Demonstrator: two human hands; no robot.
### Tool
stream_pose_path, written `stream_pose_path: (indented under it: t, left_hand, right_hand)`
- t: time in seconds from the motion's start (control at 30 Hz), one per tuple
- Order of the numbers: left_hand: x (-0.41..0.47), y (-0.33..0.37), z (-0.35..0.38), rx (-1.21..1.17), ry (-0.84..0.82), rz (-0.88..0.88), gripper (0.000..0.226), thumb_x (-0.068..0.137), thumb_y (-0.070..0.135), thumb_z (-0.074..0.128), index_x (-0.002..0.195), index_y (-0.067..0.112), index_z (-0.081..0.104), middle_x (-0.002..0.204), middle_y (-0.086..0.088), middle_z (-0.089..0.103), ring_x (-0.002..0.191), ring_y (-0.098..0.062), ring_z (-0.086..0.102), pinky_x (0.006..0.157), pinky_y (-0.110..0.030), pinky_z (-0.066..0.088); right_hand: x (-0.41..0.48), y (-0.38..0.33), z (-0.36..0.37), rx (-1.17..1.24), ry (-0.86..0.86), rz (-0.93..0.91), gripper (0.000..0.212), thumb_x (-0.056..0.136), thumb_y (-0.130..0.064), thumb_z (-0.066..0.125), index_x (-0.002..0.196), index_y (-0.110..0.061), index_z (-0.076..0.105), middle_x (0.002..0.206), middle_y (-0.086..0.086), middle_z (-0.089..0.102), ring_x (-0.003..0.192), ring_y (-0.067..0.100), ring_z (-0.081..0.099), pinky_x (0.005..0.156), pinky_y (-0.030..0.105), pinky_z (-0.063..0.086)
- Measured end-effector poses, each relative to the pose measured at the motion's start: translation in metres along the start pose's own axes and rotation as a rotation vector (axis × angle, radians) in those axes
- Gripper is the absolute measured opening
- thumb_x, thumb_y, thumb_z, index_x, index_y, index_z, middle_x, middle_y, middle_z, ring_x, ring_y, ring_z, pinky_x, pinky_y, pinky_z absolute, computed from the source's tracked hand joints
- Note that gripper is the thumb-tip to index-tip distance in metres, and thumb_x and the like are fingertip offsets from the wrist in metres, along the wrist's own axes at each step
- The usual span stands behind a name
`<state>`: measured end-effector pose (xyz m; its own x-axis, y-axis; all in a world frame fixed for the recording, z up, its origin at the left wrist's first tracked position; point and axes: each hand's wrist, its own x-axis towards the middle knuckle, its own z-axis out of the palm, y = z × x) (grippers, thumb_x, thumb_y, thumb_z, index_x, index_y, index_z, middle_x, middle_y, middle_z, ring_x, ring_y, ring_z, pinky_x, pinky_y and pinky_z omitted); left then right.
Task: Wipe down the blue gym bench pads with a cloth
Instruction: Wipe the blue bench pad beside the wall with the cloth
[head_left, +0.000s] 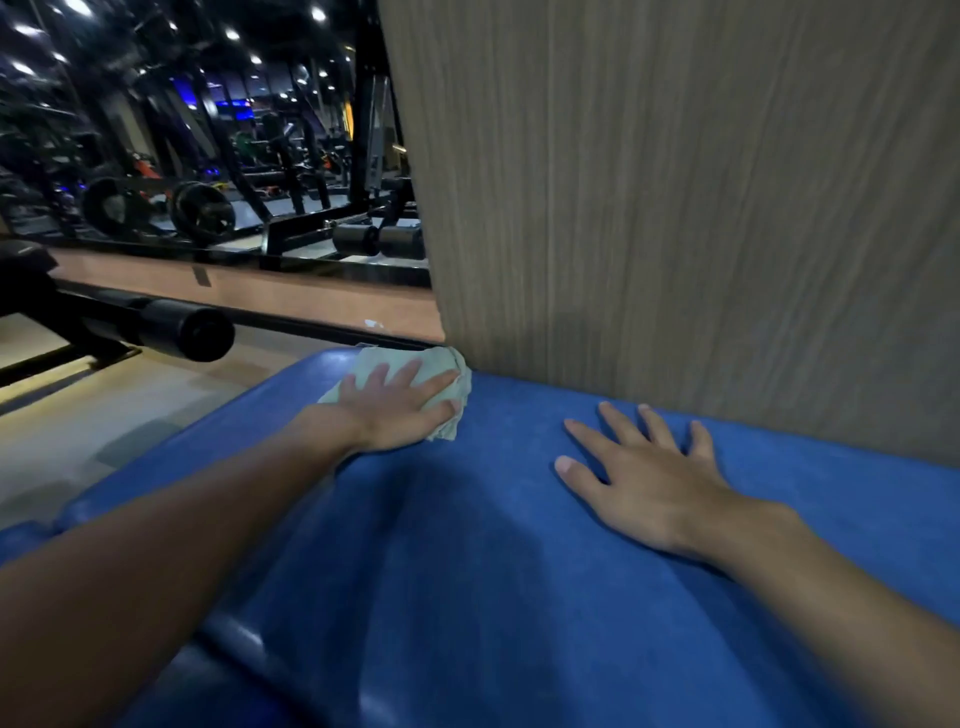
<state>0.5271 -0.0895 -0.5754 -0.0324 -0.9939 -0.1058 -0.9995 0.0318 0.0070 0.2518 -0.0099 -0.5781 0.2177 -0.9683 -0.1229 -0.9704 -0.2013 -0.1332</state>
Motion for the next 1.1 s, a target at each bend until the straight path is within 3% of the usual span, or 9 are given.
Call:
stream_pose_path:
  t: [0.13,0.57,1.1]
  left_hand:
    - [-0.011,0.031,0.002,0.013,-0.011,0.02,0.055,0.095,0.071,0.015,0.148,0.062,-0.002,0.167,0.008,-0.006,0.153,-0.03,-0.003,0.118,-0.058,-0.002]
    - [-0.047,0.178,0.003,0.031,-0.043,0.197,0.06,0.093,0.074,0.013,0.149,0.06,-0.004,0.167,0.006,-0.009,0.152,-0.034,-0.007,0.117,-0.062,-0.003]
    - [-0.109,0.367,0.012,0.032,-0.019,0.388,0.061,0.093,0.071,0.01,0.151,0.056,-0.003,0.167,-0.001,-0.009,0.15,-0.041,-0.009,0.112,-0.068,-0.008]
  right_hand:
    - [-0.01,0.019,-0.008,-0.01,0.024,-0.02,0.067,0.092,-0.073,0.009,0.153,-0.047,0.011,0.166,-0.011,-0.003,0.152,0.019,-0.009,0.117,0.059,-0.01]
    - [-0.119,0.154,-0.019,-0.036,-0.021,0.285,0.063,0.091,-0.073,0.009,0.151,-0.053,0.003,0.164,-0.018,-0.008,0.152,0.015,-0.009,0.119,0.053,-0.005]
    - [-0.214,0.249,-0.021,0.002,-0.01,0.351,0.055,0.098,-0.061,0.008,0.152,-0.051,0.009,0.163,-0.022,-0.003,0.151,0.008,-0.004,0.119,0.052,-0.002]
